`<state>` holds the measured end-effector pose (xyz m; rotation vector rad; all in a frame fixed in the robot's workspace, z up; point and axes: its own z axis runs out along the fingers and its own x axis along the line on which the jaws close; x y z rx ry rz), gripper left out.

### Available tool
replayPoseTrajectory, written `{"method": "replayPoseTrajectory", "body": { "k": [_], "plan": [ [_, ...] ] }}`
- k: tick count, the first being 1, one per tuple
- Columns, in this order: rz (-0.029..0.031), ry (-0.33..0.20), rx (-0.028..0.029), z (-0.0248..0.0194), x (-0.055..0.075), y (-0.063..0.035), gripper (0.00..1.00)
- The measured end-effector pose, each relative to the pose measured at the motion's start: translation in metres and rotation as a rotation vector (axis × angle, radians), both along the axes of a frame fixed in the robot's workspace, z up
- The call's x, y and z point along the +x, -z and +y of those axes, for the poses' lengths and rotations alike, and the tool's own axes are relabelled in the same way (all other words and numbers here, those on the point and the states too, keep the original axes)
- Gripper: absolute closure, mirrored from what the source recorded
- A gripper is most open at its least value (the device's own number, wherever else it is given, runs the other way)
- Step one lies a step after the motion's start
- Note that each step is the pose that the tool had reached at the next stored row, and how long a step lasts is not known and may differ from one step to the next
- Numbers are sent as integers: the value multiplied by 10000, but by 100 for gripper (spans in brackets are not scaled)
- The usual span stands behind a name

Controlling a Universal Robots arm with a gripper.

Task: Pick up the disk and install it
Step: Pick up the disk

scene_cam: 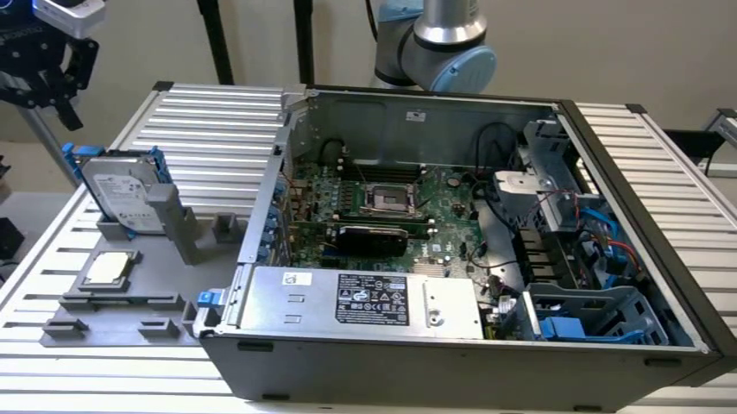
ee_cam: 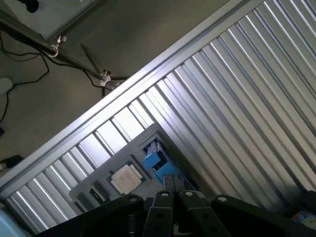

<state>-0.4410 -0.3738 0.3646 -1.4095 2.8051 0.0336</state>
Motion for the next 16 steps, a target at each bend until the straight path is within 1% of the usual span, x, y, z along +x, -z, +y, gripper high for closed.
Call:
{"method": "replayPoseTrajectory", "body": {
  "k": [16],
  "plan": [
    [0, -2912, 0, 0, 0, 14, 89]
  ]
}}
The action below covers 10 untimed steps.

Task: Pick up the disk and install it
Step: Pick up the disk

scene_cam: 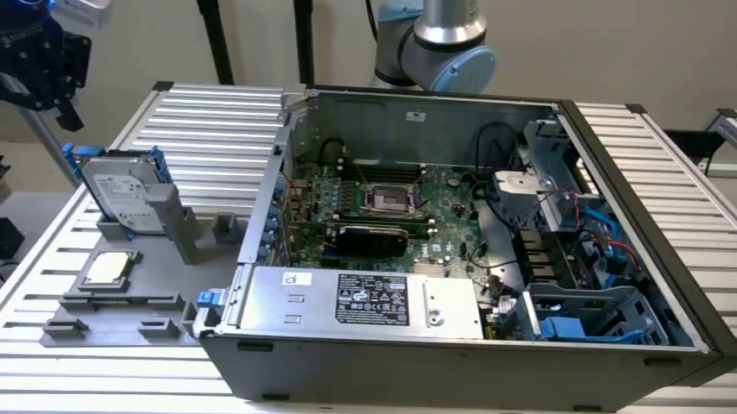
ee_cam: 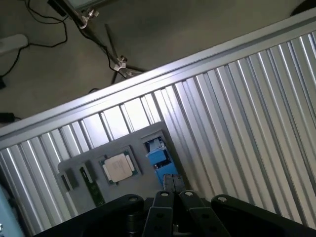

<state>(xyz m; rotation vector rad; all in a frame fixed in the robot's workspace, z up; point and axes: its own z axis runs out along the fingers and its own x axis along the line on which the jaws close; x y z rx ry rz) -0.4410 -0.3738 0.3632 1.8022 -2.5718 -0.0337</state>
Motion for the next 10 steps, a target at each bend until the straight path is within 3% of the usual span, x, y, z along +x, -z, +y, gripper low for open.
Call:
{"method": "replayPoseTrajectory", "body": {
  "k": [10],
  "plan": [
    [1, -1813, 0, 1, 0, 9, 89]
  ]
}}
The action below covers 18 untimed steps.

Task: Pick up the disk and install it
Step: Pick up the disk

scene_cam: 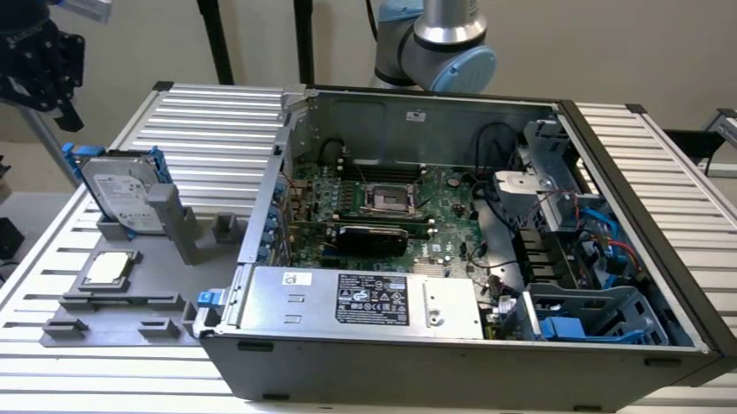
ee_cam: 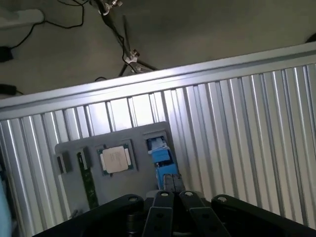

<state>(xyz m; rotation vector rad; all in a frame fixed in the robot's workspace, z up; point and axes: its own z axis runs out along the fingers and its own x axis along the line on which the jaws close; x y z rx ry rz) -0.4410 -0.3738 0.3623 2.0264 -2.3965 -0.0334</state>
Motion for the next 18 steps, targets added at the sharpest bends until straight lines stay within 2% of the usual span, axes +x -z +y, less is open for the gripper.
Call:
{"method": "replayPoseTrajectory", "body": {
  "k": [7, 13, 18],
  "plan": [
    [-1, -1113, 1, -1, 15, 5, 89],
    [1, -1163, 3, -18, 96, 4, 89],
    [1, -1179, 3, -32, 102, 7, 89]
  ]
}}
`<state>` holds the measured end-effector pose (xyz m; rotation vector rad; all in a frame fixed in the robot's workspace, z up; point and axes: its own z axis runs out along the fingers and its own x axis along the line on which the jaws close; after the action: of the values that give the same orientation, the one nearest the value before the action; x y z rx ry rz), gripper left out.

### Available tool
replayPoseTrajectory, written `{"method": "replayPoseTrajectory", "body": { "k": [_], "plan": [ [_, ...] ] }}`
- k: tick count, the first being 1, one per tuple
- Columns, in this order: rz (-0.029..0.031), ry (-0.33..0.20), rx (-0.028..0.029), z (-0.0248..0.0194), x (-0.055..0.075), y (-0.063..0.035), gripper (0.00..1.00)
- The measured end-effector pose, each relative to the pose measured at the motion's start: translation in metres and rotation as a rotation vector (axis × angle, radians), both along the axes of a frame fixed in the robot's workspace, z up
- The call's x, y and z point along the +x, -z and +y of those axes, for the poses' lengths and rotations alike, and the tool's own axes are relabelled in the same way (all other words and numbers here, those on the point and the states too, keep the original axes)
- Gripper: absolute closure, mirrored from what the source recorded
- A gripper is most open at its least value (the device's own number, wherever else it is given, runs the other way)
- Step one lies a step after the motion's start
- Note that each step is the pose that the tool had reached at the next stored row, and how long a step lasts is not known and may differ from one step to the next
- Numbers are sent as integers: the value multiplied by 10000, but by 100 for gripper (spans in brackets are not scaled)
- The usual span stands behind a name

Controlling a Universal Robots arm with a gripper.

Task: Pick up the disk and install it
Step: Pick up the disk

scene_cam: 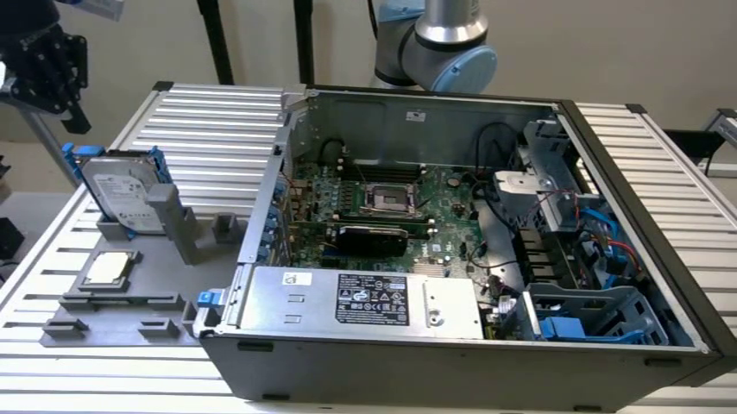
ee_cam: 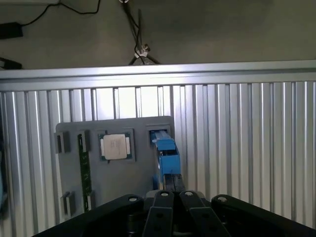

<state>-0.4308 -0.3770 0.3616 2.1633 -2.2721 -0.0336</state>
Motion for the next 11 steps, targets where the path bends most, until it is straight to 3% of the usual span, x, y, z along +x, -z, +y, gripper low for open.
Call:
{"method": "replayPoseTrajectory", "body": {
  "k": [3, 6, 11],
  "plan": [
    [0, -12, 0, -10, 0, 4, 82],
    [-1, -27, 1, -21, 0, 11, 64],
    [1, -60, 0, -32, 0, 43, 52]
  ]
}}
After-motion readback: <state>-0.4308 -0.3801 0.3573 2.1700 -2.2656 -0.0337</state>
